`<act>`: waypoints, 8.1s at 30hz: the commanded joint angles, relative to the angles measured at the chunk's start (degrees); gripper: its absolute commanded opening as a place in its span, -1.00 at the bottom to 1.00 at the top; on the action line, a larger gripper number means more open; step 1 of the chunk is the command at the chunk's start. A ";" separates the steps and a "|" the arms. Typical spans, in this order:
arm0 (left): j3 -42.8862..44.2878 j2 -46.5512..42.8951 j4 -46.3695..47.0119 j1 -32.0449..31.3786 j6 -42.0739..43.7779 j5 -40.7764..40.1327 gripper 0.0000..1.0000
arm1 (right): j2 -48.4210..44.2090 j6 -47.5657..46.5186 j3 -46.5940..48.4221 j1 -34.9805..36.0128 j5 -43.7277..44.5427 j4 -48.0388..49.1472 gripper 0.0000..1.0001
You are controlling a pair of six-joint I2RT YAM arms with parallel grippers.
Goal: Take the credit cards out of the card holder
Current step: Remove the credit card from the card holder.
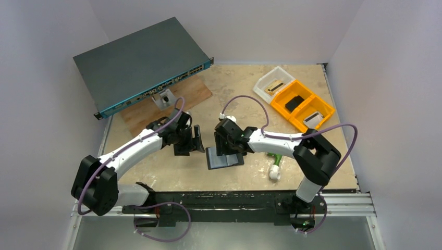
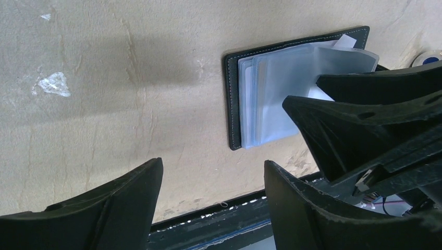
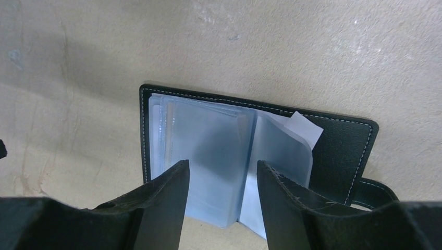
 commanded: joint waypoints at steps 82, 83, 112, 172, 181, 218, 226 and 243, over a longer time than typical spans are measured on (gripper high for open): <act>-0.05 15.32 24.25 -6.13 -2.60 18.82 -0.10 | -11.95 6.49 -4.46 0.09 0.51 0.19 -0.04; 0.21 15.49 24.30 -6.50 -2.76 18.93 -0.09 | -12.28 6.47 -4.35 0.10 0.87 -0.21 -0.04; 11.45 30.34 25.81 -12.22 -7.77 20.38 0.11 | -21.29 5.83 -8.27 -3.48 4.29 -4.31 -0.05; -3.45 11.86 13.13 -3.44 -1.35 7.20 -0.81 | -2.42 7.26 -11.19 -3.10 -17.58 17.68 -0.43; -3.67 15.17 13.93 -3.75 -1.77 6.83 -0.87 | -0.15 7.78 -13.01 -3.12 -19.92 20.89 -0.42; -3.76 20.68 13.86 -5.09 -4.39 3.58 -1.00 | 3.40 24.38 -32.40 -14.20 -44.91 63.95 -0.51; -3.54 21.05 13.13 -5.01 -4.29 3.05 -1.00 | 5.27 27.99 -34.29 -14.50 -45.12 69.91 -0.77; -3.38 20.41 10.59 -4.02 -2.91 0.23 -1.00 | 0.38 23.87 -35.85 -15.85 -38.33 60.73 -1.00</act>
